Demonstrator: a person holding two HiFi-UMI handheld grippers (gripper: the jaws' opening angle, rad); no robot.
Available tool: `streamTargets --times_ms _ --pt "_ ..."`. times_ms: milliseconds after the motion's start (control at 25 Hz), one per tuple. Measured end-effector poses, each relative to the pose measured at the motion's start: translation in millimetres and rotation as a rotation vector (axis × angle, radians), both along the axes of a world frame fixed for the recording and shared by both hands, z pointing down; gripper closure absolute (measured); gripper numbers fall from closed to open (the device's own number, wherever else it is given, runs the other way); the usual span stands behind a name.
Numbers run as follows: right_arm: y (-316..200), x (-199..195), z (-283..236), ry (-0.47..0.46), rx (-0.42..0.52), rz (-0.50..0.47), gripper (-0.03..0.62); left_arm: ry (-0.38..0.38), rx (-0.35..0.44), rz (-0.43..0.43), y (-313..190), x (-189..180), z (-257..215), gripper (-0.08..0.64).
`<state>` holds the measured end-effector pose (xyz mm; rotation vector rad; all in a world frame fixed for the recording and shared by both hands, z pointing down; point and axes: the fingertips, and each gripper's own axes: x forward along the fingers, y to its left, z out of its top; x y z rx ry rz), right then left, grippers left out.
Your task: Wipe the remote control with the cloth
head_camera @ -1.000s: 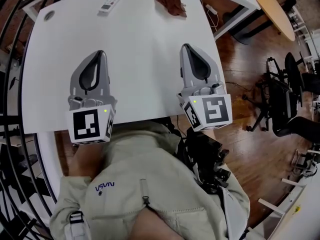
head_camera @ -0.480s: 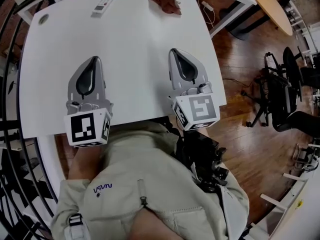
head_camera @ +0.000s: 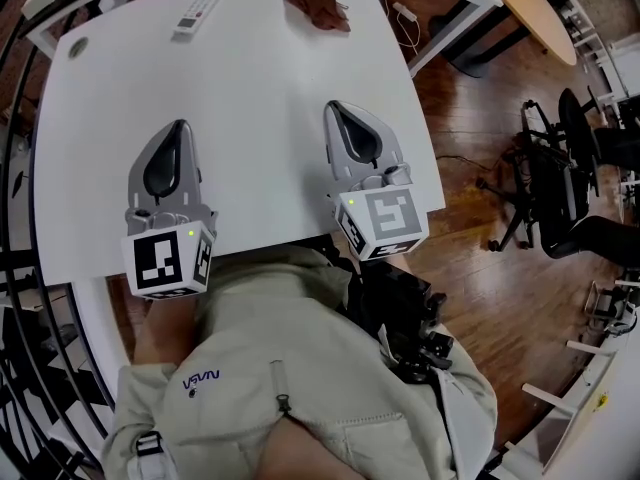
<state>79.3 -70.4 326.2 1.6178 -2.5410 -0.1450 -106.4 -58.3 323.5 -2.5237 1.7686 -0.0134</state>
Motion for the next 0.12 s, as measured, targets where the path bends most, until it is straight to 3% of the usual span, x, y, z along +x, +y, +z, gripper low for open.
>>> streamTargets --times_ms 120 --pt "1.1 1.1 0.7 0.000 -0.004 0.004 0.591 -0.004 -0.010 0.009 1.0 1.6 1.3 0.557"
